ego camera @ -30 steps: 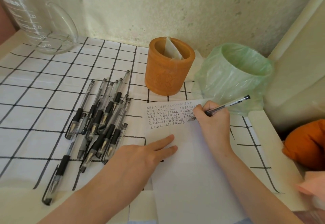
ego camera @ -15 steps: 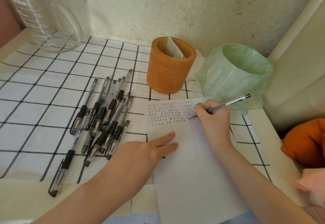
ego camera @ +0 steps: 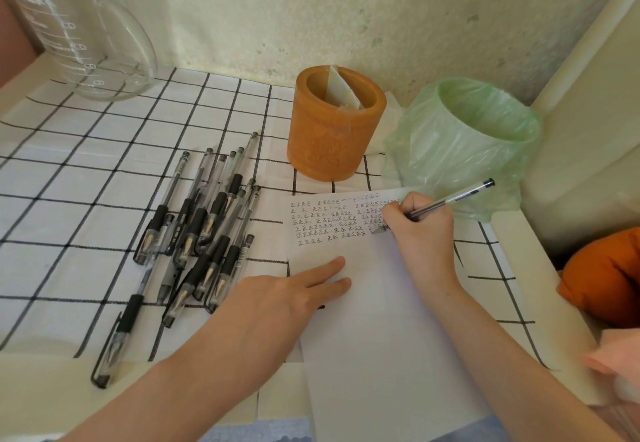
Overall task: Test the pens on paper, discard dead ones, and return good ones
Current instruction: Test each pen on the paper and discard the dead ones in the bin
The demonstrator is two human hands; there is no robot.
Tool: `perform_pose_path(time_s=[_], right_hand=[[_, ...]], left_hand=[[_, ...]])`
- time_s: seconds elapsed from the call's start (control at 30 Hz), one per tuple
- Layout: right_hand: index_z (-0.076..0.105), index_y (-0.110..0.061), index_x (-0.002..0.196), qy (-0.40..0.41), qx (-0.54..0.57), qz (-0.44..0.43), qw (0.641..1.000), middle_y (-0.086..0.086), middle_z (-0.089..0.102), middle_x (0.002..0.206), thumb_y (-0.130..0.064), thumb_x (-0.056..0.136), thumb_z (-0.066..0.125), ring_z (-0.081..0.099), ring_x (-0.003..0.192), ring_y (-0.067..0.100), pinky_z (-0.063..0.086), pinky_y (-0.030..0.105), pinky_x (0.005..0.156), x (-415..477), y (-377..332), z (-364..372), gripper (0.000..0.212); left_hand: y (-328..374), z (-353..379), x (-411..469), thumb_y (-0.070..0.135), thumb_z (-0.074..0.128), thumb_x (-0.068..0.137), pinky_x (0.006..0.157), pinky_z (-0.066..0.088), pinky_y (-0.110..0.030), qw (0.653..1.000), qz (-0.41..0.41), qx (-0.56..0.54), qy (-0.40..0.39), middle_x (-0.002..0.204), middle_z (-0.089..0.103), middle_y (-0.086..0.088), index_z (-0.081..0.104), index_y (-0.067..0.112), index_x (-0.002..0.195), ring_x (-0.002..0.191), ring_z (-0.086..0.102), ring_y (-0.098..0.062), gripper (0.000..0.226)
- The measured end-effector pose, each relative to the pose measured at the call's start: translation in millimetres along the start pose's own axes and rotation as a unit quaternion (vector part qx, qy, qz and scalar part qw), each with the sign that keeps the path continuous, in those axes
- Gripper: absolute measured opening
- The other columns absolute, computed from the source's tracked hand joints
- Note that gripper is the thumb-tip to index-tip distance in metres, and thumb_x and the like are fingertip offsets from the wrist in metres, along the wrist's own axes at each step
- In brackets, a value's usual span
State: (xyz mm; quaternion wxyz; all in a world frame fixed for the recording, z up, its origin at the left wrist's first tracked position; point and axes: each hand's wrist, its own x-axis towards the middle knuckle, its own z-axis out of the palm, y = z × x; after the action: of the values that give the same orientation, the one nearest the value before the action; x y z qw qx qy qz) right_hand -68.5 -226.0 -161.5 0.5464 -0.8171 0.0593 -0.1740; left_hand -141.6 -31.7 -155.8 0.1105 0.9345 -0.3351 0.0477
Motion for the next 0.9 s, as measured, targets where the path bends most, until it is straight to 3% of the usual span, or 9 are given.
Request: perform_pose_path(time_s=[0.17,0.27,0.37,0.53,0.73,0.9], right_hand=[[0.038,-0.004,0.054,0.012,0.01,0.007,1.0,0.01,0.032,0.053,0.0,0.079,0.06,0.027,0.051,0.011,0.024,0.023,0.047,0.7,0.1,-0.5,0.034],[0.037,-0.009,0.051,0.006,0.006,-0.001,1.0,-0.006,0.032,0.045,0.002,0.079,0.06,0.027,0.046,0.004,0.026,0.017,0.046,1.0,0.2,0.4,0.038],[0.035,-0.012,0.051,0.007,0.006,-0.005,1.0,-0.009,0.03,0.042,0.003,0.079,0.06,0.027,0.044,0.003,0.026,0.014,0.045,1.0,-0.1,1.6,0.04],[0.036,-0.008,0.054,0.012,0.011,-0.005,1.0,-0.009,0.027,0.046,0.003,0.079,0.059,0.024,0.047,0.003,0.024,0.015,0.046,0.9,0.9,1.3,0.036],[0.039,0.004,0.055,0.014,0.012,-0.008,1.0,0.007,0.033,0.051,0.001,0.081,0.06,0.028,0.048,0.006,0.026,0.019,0.046,1.0,-0.2,0.7,0.034],[0.036,-0.012,0.051,0.007,0.004,-0.007,1.0,-0.009,0.03,0.044,0.0,0.081,0.06,0.026,0.045,0.003,0.025,0.017,0.045,1.7,1.5,1.0,0.041]], left_hand=[[-1.2,2.0,-0.5,0.004,0.088,0.019,0.029,0.029,-0.012,1.0,-0.004,-0.007,-0.004,0.12,0.061,0.02,0.07,0.036,0.102,0.032,0.051,-0.001,0.091],[-1.5,4.0,-0.4,0.004,0.088,0.02,0.027,0.032,-0.012,1.0,-0.009,-0.011,-0.004,0.12,0.061,0.021,0.069,0.037,0.103,0.032,0.051,-0.003,0.091],[-1.4,3.5,0.0,0.004,0.088,0.019,0.027,0.031,-0.011,1.0,-0.007,-0.007,-0.002,0.119,0.061,0.021,0.07,0.037,0.102,0.032,0.051,-0.003,0.092],[-1.0,1.7,0.0,0.005,0.088,0.015,0.028,0.03,-0.013,1.0,-0.004,0.006,-0.003,0.118,0.062,0.021,0.07,0.038,0.101,0.032,0.051,0.0,0.093],[-1.1,3.8,0.0,0.007,0.09,0.018,0.027,0.03,-0.013,1.0,-0.006,0.004,-0.001,0.119,0.061,0.022,0.07,0.038,0.101,0.032,0.051,-0.001,0.091],[-0.9,2.3,0.5,0.006,0.089,0.018,0.028,0.032,-0.012,1.0,-0.002,0.003,0.007,0.118,0.063,0.02,0.071,0.037,0.1,0.032,0.052,-0.002,0.09]])
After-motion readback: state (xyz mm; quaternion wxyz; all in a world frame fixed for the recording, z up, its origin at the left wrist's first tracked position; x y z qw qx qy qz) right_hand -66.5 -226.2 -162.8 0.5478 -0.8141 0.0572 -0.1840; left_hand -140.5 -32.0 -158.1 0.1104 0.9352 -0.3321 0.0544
